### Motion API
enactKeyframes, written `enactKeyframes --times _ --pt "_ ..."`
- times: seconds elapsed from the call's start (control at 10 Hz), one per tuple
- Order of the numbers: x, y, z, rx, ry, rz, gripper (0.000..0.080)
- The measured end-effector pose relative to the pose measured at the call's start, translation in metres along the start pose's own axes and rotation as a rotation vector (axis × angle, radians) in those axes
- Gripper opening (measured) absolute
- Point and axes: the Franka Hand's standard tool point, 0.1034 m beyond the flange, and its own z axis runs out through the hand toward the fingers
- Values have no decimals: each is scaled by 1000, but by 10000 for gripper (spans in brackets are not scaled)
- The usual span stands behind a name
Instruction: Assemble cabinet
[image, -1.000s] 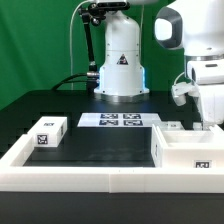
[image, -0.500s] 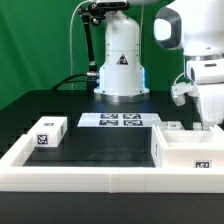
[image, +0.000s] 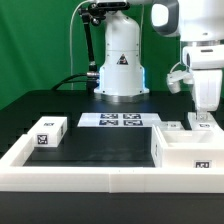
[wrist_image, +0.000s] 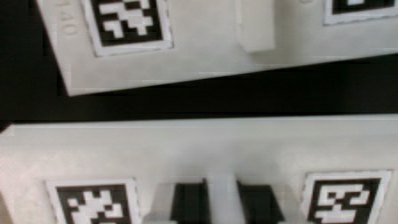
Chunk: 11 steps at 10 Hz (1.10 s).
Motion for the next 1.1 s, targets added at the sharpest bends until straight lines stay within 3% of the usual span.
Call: enactKeyframes --times 0.3,0.6,1.1 --pt "-19 13 -10 -16 -3 8 70" --pt "-18 12 -8 -12 -2 16 70" --pt "-18 17 -18 -29 -5 13 70"
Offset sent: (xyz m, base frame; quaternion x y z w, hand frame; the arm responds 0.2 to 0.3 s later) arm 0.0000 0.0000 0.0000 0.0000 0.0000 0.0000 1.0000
